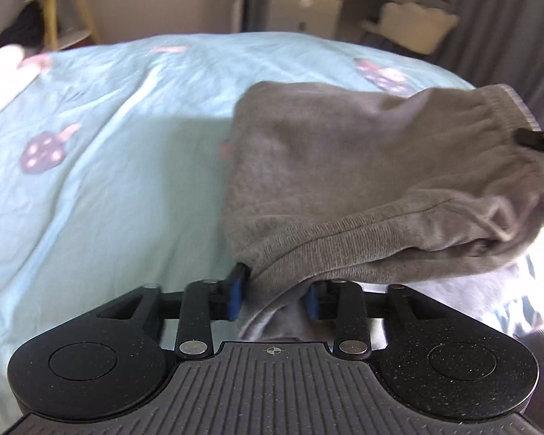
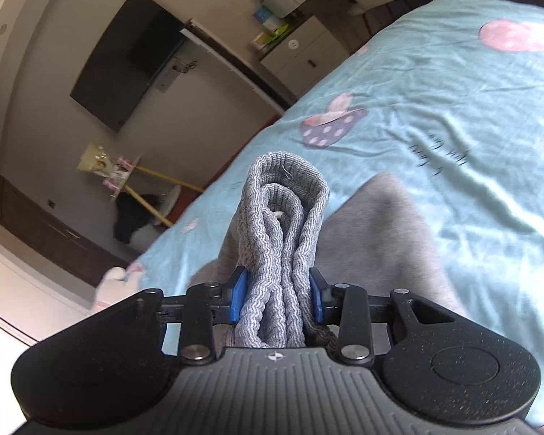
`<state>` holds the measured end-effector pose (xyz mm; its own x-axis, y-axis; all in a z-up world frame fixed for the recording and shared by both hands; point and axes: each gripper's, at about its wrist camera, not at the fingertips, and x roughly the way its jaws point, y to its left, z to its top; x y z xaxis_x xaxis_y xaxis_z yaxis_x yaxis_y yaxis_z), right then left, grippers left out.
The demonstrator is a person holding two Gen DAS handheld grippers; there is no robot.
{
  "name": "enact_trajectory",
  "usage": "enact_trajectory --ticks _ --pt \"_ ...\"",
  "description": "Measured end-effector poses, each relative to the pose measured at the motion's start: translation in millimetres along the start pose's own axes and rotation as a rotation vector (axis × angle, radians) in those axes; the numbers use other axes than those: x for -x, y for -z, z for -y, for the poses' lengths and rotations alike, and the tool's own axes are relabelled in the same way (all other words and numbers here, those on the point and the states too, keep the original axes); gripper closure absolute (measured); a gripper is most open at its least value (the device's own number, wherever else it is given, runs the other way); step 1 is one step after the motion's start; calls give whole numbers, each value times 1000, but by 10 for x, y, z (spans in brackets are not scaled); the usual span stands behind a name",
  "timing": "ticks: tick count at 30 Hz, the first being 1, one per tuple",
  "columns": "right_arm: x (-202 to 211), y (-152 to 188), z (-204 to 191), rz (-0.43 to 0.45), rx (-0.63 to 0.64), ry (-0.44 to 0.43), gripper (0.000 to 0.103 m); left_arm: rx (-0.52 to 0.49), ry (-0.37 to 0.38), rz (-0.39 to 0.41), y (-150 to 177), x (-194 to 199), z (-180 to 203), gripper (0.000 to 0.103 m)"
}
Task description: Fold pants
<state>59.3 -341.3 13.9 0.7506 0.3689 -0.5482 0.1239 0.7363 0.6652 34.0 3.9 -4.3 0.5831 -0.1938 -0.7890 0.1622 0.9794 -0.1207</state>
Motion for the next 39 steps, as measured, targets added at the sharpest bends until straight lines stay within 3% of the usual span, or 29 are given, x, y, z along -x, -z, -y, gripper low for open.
enact_trajectory --ticks 1,4,6,10,12,16,18,20,23,24,25,26,27,29,33,39 --pt "-20 5 52 1 -7 15 69 -16 20 -5 20 -12 29 44" --pt "-137 53 236 -14 -14 86 68 -42 48 -40 53 -68 66 29" --pt "-222 97 367 -37 -22 131 68 -64 39 -60 65 -117 49 24" --pt "-222 134 676 -60 -161 74 56 -88 27 -83 55 -145 40 22" --pt "-182 136 792 -77 -235 17 52 -68 81 -58 65 -135 39 22" --pt "-134 168 852 -121 -207 -47 44 -5 143 -39 125 -97 -49 19" --pt "-149 177 873 -130 -209 -81 38 -5 131 -73 86 -177 -28 18" --pt "-213 164 856 -147 -210 -102 23 -31 105 -103 75 -244 30 17" --pt "-358 158 742 -184 -152 -80 16 -75 69 -114 64 -296 137 15" --pt "-395 167 696 -186 -131 -53 16 -84 56 -121 72 -313 151 14" --pt "-418 182 638 -179 -102 -20 27 -89 39 -130 75 -345 161 13" --pt "-435 191 573 -175 -61 23 52 -89 18 -137 78 -359 159 13" --pt "-438 200 513 -169 -24 53 57 -84 -5 -145 79 -388 160 14" --pt "-394 204 422 -143 9 69 60 -55 -13 -151 67 -398 129 16" --pt "-234 136 315 -84 -22 39 63 -30 60 -78 100 -200 50 19" --pt "-112 -12 95 -45 -1 10 63 -138 88 -54 183 -73 195 15"
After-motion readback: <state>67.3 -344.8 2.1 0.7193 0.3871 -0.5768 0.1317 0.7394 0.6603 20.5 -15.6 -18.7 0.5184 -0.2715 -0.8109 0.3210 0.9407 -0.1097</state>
